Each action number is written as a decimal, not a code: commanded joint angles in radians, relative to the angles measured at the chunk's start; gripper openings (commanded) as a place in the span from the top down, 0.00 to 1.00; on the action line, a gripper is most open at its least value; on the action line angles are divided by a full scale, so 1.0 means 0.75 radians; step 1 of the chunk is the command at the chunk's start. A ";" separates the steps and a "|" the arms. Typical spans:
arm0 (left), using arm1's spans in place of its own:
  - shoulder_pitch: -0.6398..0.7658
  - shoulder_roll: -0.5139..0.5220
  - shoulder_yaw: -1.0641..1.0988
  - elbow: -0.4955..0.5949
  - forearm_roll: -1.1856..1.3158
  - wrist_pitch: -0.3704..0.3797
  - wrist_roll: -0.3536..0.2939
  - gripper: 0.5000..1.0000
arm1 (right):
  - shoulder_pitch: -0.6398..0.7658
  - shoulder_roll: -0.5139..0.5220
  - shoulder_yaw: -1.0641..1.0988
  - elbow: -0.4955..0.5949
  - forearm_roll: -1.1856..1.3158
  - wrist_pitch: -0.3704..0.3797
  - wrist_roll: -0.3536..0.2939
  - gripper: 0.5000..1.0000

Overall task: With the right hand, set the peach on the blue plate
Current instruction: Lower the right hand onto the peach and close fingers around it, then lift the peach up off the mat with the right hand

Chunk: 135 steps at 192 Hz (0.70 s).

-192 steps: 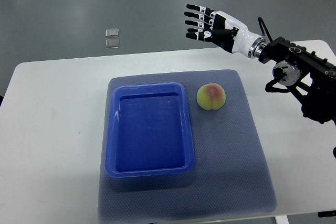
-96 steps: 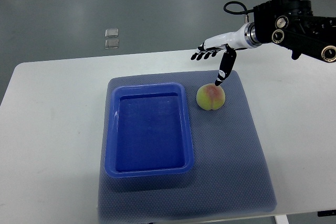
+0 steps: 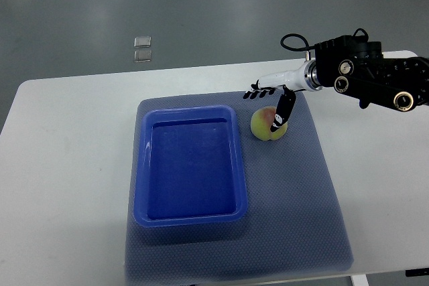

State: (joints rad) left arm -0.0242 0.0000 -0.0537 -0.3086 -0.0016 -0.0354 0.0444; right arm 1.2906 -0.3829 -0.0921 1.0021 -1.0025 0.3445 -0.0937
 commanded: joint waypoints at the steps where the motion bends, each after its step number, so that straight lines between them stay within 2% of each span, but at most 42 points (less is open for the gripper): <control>1: 0.000 0.000 0.000 0.000 0.000 0.000 0.000 0.00 | -0.038 0.003 0.000 -0.005 -0.003 -0.034 0.002 0.14; 76: 0.002 0.000 0.000 0.000 0.000 0.000 0.002 0.00 | -0.117 0.028 0.002 -0.013 -0.044 -0.128 0.008 0.17; 113: 0.002 0.000 0.002 0.002 0.000 0.000 0.002 0.00 | -0.146 0.057 0.002 -0.039 -0.048 -0.189 0.008 0.32; 123: 0.002 0.000 0.002 0.002 0.000 0.000 0.002 0.00 | -0.146 0.057 0.002 -0.039 -0.048 -0.189 0.008 0.32; 124: 0.000 0.000 0.000 0.002 -0.002 0.000 0.002 0.00 | -0.158 0.063 0.002 -0.047 -0.056 -0.204 0.008 0.41; 135: 0.002 0.000 0.000 0.002 0.000 0.000 0.002 0.00 | -0.166 0.063 0.002 -0.052 -0.066 -0.214 0.008 0.50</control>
State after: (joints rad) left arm -0.0236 0.0000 -0.0531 -0.3068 -0.0016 -0.0354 0.0460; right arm 1.1798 -0.3416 -0.0902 0.9735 -1.0399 0.2038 -0.0874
